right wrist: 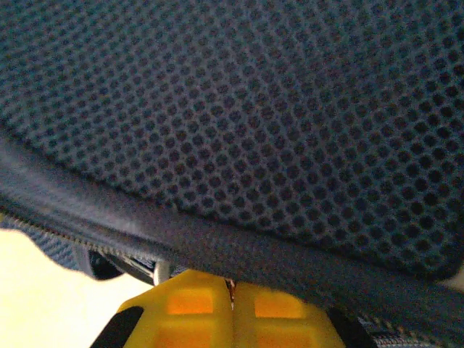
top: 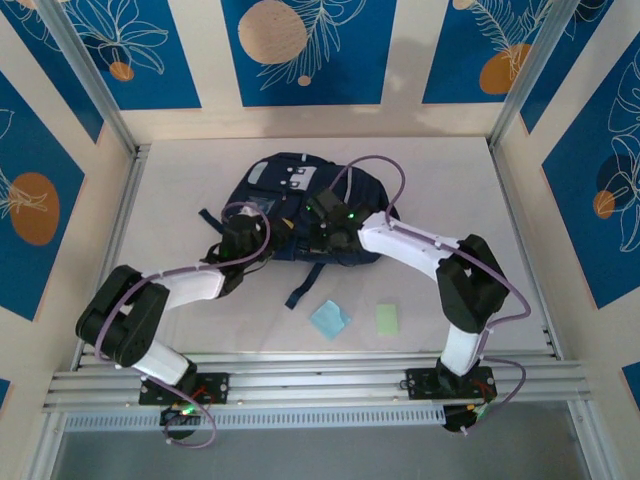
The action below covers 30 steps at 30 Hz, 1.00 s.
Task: Pack the student bag
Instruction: Zip the student bag at the center of the table.
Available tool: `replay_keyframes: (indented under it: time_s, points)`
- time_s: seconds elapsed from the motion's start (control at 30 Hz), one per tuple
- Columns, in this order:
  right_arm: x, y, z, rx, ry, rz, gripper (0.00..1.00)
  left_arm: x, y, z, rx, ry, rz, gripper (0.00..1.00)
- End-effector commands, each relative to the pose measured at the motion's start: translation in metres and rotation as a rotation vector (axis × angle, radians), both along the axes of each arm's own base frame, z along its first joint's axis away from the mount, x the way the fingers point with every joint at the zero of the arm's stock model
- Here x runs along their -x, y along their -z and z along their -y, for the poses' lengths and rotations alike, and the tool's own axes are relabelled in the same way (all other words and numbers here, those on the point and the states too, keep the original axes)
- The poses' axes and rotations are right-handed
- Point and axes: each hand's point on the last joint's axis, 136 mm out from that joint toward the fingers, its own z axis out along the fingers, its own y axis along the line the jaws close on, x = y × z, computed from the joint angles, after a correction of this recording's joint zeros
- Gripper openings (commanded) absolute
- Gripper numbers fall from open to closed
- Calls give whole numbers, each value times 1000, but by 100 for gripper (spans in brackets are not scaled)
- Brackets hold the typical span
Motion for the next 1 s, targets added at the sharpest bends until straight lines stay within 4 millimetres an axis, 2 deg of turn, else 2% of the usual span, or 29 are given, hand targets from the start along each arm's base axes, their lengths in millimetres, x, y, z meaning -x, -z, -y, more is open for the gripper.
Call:
replay_keyframes:
  time_s: [0.0, 0.13, 0.2, 0.4, 0.5, 0.63, 0.73, 0.97]
  points:
    - [9, -4, 40, 106, -69, -128, 0, -27, -15, -21, -43, -67, 84, 0]
    - [24, -4, 47, 109, -88, -233, 0, -32, -11, -18, -42, -58, 77, 0]
    - [26, -8, 43, 28, -75, -274, 0, -33, -9, -15, -32, -50, 73, 0]
    - [12, -25, 14, -391, -36, -377, 0, -28, 1, -13, -43, -26, 53, 0]
    - [4, -30, 10, -484, -35, -402, 0, -22, 10, -13, -53, -13, 36, 0]
    - [1, -25, 22, -325, -71, -367, 0, -14, 24, -13, -61, 4, 8, 0]
    - [-2, -15, 41, -139, -79, -325, 1, -9, 32, -12, -61, 22, -12, 0]
    - [-2, 7, 62, 226, -111, -234, 11, -4, 33, -6, -51, 64, -19, 0]
